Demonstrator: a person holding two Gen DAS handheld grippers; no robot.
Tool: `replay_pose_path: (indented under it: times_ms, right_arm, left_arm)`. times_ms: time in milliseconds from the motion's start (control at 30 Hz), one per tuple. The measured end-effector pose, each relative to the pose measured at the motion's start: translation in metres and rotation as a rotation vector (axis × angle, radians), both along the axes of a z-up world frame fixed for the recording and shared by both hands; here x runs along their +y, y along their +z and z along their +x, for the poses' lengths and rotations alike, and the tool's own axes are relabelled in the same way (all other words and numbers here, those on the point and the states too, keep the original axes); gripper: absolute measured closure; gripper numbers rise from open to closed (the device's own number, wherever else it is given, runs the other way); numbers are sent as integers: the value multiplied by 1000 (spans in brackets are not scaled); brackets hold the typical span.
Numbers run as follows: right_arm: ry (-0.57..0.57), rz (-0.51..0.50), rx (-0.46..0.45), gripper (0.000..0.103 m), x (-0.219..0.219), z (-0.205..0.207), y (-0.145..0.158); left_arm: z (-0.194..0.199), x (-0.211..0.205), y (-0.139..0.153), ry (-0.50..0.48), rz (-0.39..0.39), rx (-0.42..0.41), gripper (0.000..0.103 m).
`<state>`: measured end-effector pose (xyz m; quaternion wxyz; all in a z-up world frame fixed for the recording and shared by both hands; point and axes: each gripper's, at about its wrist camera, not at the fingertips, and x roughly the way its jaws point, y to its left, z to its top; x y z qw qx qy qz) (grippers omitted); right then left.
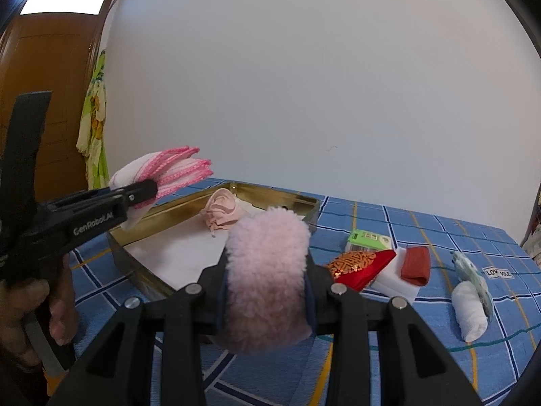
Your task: Organize soft objects
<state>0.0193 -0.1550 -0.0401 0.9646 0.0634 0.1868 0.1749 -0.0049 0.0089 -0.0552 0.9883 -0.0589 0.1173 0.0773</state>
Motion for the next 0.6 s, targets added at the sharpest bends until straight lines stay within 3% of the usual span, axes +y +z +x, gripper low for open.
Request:
replay_pose_path:
  times_ms: [600]
  right_arm:
    - [83,78,46,67,9,15,14]
  left_arm:
    - [11,8,15,-39,29,47,79]
